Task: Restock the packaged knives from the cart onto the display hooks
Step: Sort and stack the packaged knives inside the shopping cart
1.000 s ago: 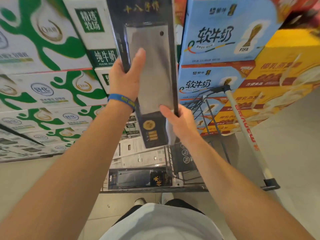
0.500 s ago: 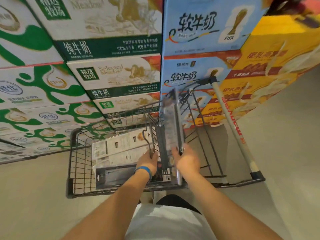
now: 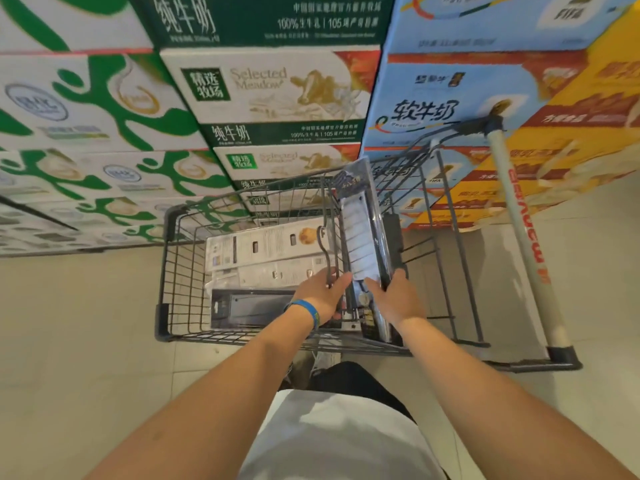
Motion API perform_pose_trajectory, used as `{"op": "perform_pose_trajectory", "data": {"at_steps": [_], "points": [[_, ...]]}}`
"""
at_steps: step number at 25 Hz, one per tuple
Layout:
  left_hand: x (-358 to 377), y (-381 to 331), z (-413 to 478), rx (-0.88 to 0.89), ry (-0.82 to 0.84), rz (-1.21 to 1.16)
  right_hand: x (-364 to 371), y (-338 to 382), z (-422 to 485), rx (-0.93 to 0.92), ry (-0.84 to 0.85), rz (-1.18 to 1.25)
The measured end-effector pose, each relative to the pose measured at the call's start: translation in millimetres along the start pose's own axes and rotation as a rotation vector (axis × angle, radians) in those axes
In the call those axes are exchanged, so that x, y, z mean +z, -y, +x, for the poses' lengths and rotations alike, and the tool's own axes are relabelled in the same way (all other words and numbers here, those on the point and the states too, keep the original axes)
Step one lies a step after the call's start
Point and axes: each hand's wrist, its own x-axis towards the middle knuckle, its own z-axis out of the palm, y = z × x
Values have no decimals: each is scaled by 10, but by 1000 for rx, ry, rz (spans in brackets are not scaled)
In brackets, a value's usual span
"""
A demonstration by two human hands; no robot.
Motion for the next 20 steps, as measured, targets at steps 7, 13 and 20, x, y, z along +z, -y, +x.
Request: {"op": "perform_pose_trajectory", "data": {"at_steps": [7, 13, 20], "points": [[-356, 526, -143, -28, -70, -154, -194, 811, -805, -478, -449, 610], [-1018, 1311, 59, -172, -68, -27, 893, 1494, -1056, -719, -1, 234], [-1396, 2295, 971, -271, 174, 549, 2091, 989, -268, -58, 478, -340]]}}
